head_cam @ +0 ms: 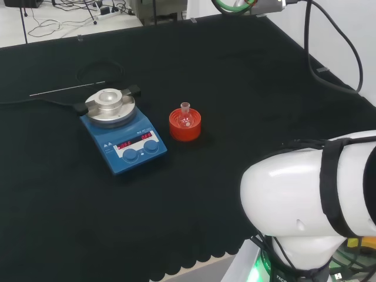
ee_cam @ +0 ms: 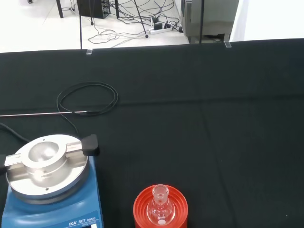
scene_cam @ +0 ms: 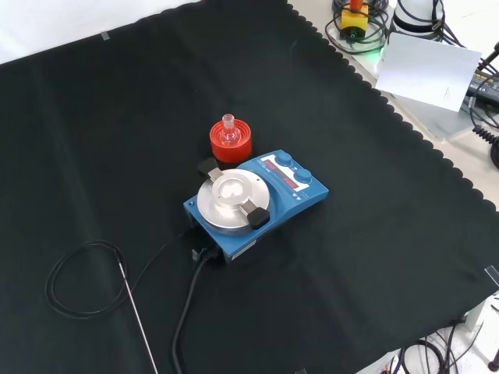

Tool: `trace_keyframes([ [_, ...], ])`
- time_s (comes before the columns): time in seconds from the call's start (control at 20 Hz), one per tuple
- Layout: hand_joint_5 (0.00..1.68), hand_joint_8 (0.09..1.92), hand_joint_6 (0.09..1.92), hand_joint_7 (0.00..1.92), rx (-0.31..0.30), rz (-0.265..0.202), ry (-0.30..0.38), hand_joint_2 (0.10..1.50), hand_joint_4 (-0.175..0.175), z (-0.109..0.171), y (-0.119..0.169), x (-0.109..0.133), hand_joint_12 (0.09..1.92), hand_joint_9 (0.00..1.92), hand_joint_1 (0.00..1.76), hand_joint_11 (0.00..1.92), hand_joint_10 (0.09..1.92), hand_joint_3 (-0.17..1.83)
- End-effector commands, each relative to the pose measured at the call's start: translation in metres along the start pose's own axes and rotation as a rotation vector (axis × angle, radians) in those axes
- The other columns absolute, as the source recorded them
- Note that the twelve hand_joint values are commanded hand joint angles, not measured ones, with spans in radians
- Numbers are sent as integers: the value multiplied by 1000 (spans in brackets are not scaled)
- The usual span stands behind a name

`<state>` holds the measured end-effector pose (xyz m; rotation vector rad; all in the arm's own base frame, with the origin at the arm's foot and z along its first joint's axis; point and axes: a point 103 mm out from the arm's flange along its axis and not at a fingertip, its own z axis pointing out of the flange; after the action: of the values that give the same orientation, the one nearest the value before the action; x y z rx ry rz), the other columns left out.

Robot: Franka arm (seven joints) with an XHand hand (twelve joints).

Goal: Pick up the round-bottom flask.

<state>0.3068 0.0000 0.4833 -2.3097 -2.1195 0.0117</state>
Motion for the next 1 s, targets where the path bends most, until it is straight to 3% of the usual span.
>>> trace_keyframes([
  [0.05, 304, 628, 445, 97, -11, 1, -9, 1085, -17, 0, 1, -1, 1361, 209, 307, 75, 703, 551],
  [0.25, 348, 630, 337, 89, -10, 6, -9, 1180, -17, 0, 2, -2, 1420, 196, 284, 43, 714, 378],
  [0.5, 363, 628, 308, 91, -1, 11, -12, 1198, -18, 5, 6, 1, 1424, 199, 286, 42, 714, 340],
  [1.0, 377, 632, 300, 103, 51, 80, 4, 1195, -20, 65, 32, -29, 1422, 215, 312, 54, 716, 325],
])
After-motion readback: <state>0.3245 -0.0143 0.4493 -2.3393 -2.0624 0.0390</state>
